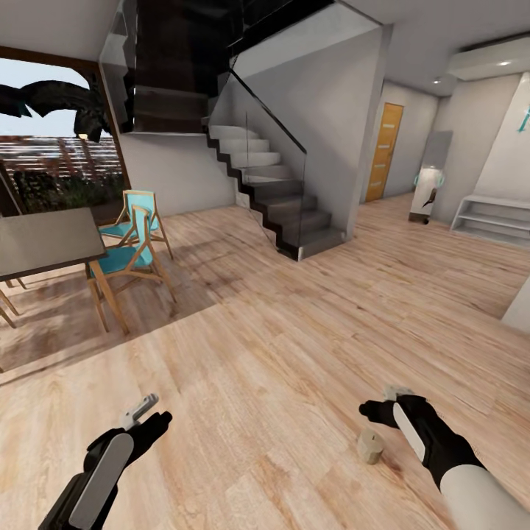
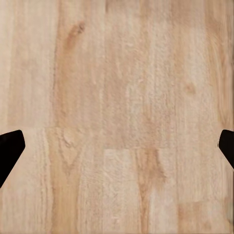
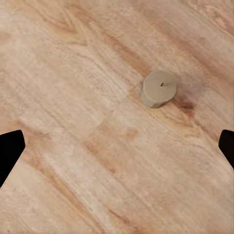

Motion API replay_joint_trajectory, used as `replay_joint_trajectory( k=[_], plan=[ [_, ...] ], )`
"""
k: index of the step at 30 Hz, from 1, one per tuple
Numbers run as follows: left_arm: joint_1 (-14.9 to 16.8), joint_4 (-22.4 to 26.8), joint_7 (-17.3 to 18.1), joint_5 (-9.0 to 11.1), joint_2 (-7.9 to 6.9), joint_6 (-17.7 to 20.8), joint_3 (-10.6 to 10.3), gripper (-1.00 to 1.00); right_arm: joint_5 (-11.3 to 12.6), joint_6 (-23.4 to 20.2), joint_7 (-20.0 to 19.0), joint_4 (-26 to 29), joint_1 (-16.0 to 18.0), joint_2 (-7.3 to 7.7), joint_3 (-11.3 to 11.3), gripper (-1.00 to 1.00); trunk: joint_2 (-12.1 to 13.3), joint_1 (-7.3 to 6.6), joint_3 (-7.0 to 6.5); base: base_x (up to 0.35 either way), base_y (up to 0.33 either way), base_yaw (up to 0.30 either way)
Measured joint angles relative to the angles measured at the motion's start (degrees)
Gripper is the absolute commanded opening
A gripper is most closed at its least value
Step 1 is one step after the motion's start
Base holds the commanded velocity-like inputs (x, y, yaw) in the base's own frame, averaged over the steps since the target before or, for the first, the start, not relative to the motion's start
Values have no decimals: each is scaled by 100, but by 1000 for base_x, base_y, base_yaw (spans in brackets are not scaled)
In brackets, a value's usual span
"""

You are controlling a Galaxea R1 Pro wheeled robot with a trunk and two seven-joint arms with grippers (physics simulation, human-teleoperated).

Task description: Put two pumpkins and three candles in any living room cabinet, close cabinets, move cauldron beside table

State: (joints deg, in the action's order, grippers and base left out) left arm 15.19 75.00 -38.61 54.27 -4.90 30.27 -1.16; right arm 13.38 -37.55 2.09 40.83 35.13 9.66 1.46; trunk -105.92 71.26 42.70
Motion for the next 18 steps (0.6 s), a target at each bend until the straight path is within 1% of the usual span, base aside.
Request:
replay_joint_trajectory(
  k=[1, 5, 8, 14, 18],
  plan=[
    [32, 0, 0, 0, 0, 32, 0, 100, 0, 32, 0, -32, 32, -33, 29, 100, 0, 0, 0, 0, 0, 0],
    [162, 0, 2, -3, 0, 159, 0, 100, -2, 157, 0, -160, 161, -163, 31, 100, 0, 0, 0, 0, 0, 0],
    [173, 0, 3, -4, 0, 255, 0, 100, -2, 158, 0, -256, 257, -260, 31, 100, 0, 0, 0, 0, 0, 0],
    [173, 0, 6, -8, 0, 449, 0, 100, -7, 158, 0, -436, 450, -271, 31, 100, 0, 0, 0, 0, 0, 0],
    [173, 0, 6, -9, 0, 517, 0, 100, -7, 158, 0, -437, 551, -271, 31, 100, 0, 0, 0, 5, 0, -4]
  ],
)
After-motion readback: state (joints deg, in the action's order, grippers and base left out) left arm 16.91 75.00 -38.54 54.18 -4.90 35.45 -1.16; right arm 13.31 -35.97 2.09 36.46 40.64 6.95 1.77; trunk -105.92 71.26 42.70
